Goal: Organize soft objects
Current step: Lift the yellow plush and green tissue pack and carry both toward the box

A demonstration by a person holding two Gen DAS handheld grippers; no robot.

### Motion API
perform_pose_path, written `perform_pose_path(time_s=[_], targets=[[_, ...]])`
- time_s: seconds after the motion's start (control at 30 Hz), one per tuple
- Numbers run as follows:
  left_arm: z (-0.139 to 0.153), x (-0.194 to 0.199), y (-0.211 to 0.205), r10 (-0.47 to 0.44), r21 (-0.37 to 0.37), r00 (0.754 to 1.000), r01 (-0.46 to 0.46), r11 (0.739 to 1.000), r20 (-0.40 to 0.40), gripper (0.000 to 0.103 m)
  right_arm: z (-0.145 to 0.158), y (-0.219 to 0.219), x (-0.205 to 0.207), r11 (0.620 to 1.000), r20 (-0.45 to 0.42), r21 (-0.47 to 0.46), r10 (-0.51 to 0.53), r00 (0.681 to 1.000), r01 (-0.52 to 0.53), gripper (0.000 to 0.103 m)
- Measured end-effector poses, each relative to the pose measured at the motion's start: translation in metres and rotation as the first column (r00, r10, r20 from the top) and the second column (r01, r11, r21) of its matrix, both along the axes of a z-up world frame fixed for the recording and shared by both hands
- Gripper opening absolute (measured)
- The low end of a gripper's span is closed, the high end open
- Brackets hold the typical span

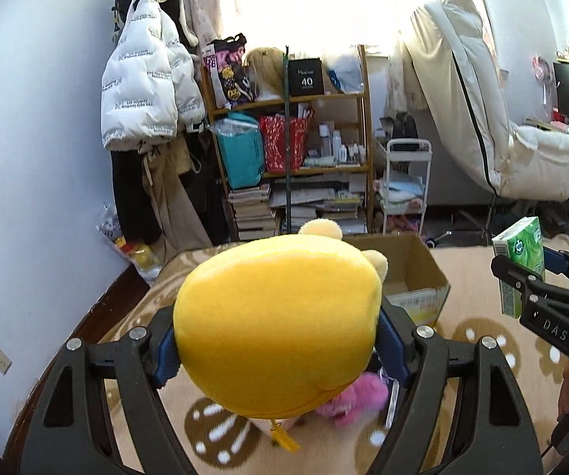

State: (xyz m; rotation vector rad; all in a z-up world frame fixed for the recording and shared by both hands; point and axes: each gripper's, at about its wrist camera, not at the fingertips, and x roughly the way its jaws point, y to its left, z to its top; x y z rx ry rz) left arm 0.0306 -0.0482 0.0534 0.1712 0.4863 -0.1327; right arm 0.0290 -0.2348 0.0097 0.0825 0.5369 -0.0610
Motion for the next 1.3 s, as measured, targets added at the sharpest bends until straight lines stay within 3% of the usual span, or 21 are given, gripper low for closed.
perform_pose_path(time_s=[0.3, 0.6, 0.83, 1.07, 1.3], targets=[[0.018, 0.06, -0.005, -0.005, -0.007, 0.999, 0.006, 1.0, 0.043, 0.079, 0.025, -0.007, 0.045, 1.0, 0.08, -0.003, 0.003, 0.997, -0.003, 0.059], [-0.005, 0.119, -0.02, -0.013, 0.01, 1.0, 0.013, 1.0, 0.004, 0.079, 0.031, -0.012, 0.089, 0.997, 0.143, 0.074, -0.012, 0.99, 0.002, 0.059], [-0.036, 0.145, -0.022, -0.003, 0.04, 0.999, 0.005, 0.999, -0.053, 0.079, 0.008, -0.007, 0.116, 0.991, 0.094, 0.133, 0.012, 0.996, -0.025, 0.059], [-0.059, 0.162, -0.024, -0.004, 0.053, 0.995, 0.009, 0.999, -0.101, 0.08, -0.033, 0.01, 0.132, 0.993, -0.006, 0.099, 0.064, 0.998, -0.064, 0.059], [-0.069, 0.169, -0.027, -0.018, 0.052, 0.991, 0.025, 0.998, -0.136, 0.084, -0.051, 0.016, 0.139, 0.994, -0.056, 0.078, 0.084, 0.995, -0.08, 0.059]])
